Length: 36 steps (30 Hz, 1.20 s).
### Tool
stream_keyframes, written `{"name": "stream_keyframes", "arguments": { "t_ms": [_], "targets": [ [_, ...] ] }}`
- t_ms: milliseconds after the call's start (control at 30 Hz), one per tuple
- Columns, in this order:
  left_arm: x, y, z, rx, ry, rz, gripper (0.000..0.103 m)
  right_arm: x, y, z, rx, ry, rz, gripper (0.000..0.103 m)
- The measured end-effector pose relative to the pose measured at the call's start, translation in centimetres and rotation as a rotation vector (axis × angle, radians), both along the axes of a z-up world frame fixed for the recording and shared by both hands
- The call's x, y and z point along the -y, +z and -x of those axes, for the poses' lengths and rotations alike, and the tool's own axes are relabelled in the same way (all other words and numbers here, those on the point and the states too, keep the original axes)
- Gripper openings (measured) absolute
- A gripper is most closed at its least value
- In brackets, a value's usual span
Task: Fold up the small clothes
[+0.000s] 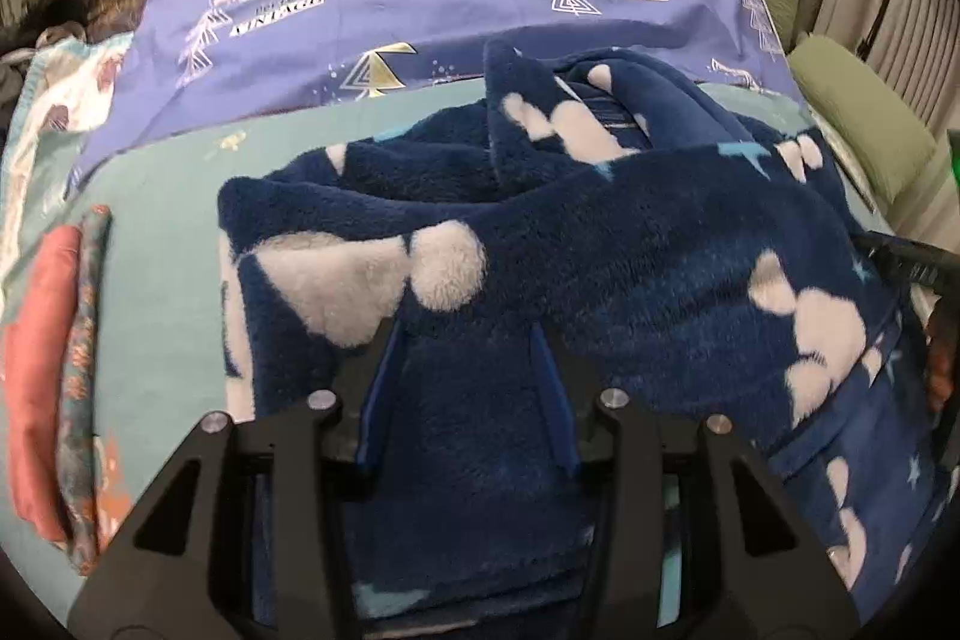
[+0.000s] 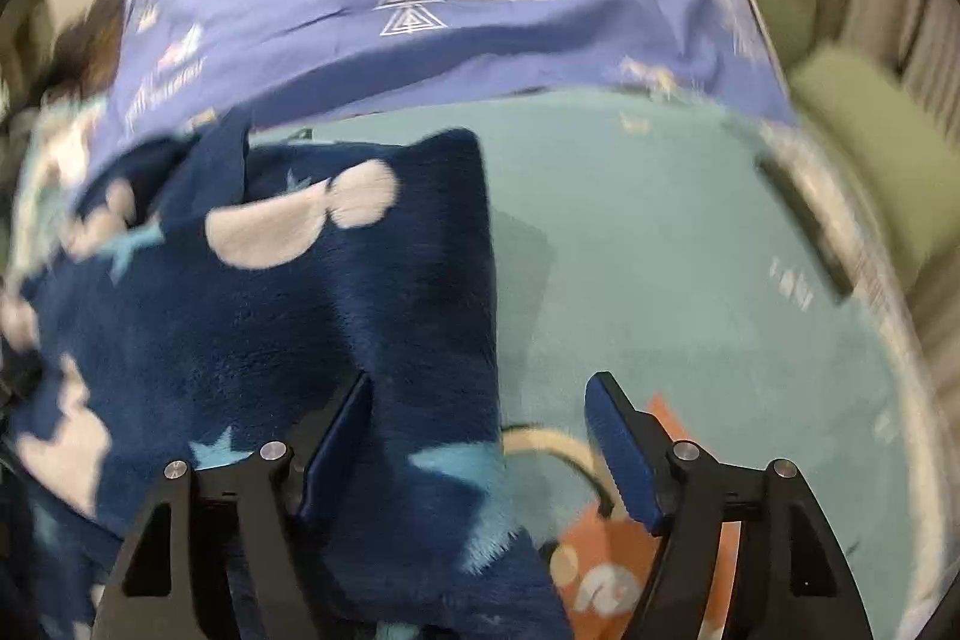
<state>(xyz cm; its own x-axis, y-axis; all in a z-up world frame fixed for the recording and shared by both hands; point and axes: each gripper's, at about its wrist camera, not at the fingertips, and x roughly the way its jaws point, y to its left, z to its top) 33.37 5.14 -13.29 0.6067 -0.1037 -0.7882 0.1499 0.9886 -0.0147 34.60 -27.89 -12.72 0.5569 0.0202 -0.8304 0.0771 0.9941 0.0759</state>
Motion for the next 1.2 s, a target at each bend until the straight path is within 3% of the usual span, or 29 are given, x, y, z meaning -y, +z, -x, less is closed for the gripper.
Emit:
{"name": "stream_keyframes", "arguments": {
  "t_ms": [67, 167, 267, 367, 533, 733, 933, 1200],
  "targets": [
    [0.0, 0.8, 0.7, -0.013, 0.016, 0.004, 0.047, 1.1, 0.3, 0.7, 0.001, -0.028, -0.071, 0.072],
    [-0.5, 2.2, 2.9, -0.003, 0.0, 0.043, 0.047, 1.2, 1.8, 3.0, 0.022, -0.019, -0.086, 0.068],
    [-1.6, 3.3, 6.6, 0.038, -0.02, 0.076, 0.061, 0.7, 3.1, 6.4, 0.043, 0.05, -0.071, 0.068],
    [-3.6, 3.7, 10.7, 0.054, -0.01, 0.108, 0.065, 0.2, 3.6, 10.9, 0.033, 0.128, -0.071, 0.068],
    [-7.0, 2.5, 16.0, 0.015, 0.051, 0.156, 0.069, 0.6, 3.2, 18.6, 0.026, 0.178, -0.075, 0.068],
    [-9.8, -0.1, 24.0, -0.064, 0.114, 0.191, 0.072, 1.7, 2.0, 26.4, 0.004, 0.145, -0.073, 0.068],
    [-9.7, -0.3, 29.7, -0.076, 0.053, 0.189, 0.073, 2.4, 0.7, 31.9, -0.025, 0.1, -0.114, 0.068],
    [-8.2, -1.0, 33.1, -0.118, -0.02, 0.223, 0.074, 2.3, 0.5, 36.6, -0.004, 0.059, -0.143, 0.068]
  ]
}}
